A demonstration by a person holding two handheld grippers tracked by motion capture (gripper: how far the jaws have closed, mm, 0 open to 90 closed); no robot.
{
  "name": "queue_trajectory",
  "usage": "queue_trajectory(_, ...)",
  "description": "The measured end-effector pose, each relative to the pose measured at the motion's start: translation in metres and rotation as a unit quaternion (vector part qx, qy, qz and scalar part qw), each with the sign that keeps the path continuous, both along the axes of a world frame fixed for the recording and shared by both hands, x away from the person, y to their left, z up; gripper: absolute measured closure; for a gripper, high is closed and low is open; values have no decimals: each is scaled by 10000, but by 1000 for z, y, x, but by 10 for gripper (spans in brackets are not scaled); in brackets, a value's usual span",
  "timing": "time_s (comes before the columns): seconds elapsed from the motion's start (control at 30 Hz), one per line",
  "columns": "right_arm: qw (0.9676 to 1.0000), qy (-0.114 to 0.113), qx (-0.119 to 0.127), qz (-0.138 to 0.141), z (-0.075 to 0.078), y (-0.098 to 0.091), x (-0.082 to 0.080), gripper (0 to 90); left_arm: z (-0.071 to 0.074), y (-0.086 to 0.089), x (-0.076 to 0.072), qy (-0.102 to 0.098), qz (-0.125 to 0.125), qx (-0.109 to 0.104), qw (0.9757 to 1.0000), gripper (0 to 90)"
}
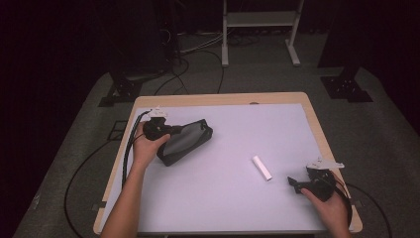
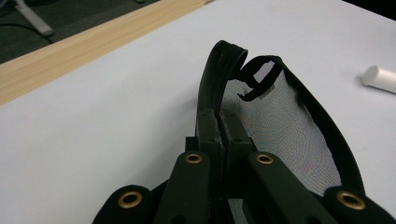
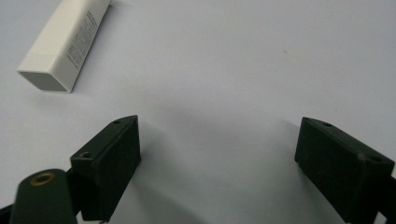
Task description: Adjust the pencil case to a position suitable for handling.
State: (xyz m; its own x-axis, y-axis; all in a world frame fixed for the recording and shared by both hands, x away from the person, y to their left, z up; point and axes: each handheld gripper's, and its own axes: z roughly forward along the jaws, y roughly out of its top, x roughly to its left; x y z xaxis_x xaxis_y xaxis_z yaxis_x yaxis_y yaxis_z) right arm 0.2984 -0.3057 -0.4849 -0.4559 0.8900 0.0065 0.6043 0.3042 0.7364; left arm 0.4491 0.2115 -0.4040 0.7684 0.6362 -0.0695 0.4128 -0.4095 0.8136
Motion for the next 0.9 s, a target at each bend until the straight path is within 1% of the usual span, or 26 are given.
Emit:
queue_trajectory(0.07,10000,2,1,1,0,0,0,132,1,-2,-2,31,-122,16,9999,889)
queue_trajectory(0.13,10000,0,1,1,0,0,0,132,2,-4,-5,59,-271,-43,9996,890)
queue_trajectory(0.17,10000,0,1,1,0,0,0,132,2,-4,-5,59,-271,-43,9996,890)
queue_trajectory(0.23,10000,0,0,2,0,0,0,132,5,-6,-8,83,-397,-107,9991,890)
queue_trajectory(0.27,10000,0,0,2,0,0,0,132,5,-6,-8,83,-397,-107,9991,889)
queue_trajectory(0.33,10000,3,3,1,0,0,0,132,7,-10,-11,94,-537,-151,9984,889)
queue_trajectory(0.37,10000,3,3,1,0,0,0,132,7,-10,-11,94,-537,-151,9984,889)
queue_trajectory(0.43,10000,4,3,2,0,0,0,132,9,-13,-14,114,-644,-221,9976,889)
queue_trajectory(0.53,10000,4,4,1,0,0,0,132,11,-14,-16,110,-705,-226,9972,889)
queue_trajectory(0.67,10000,3,4,2,0,0,0,132,14,-19,-21,136,-860,-255,9959,889)
queue_trajectory(0.7,10000,3,4,2,0,0,0,132,14,-19,-21,136,-860,-255,9959,889)
queue_trajectory(0.77,10000,3,5,2,0,0,0,132,15,-21,-24,153,-946,-265,9950,889)
queue_trajectory(0.8,10000,2,4,3,0,0,0,132,15,-24,-26,180,-1021,-275,9942,889)
queue_trajectory(0.83,10000,2,4,3,0,0,0,132,15,-24,-26,180,-1021,-275,9942,889)
queue_trajectory(0.9,10000,5,5,2,0,0,0,132,15,-29,-29,221,-1146,-293,9927,889)
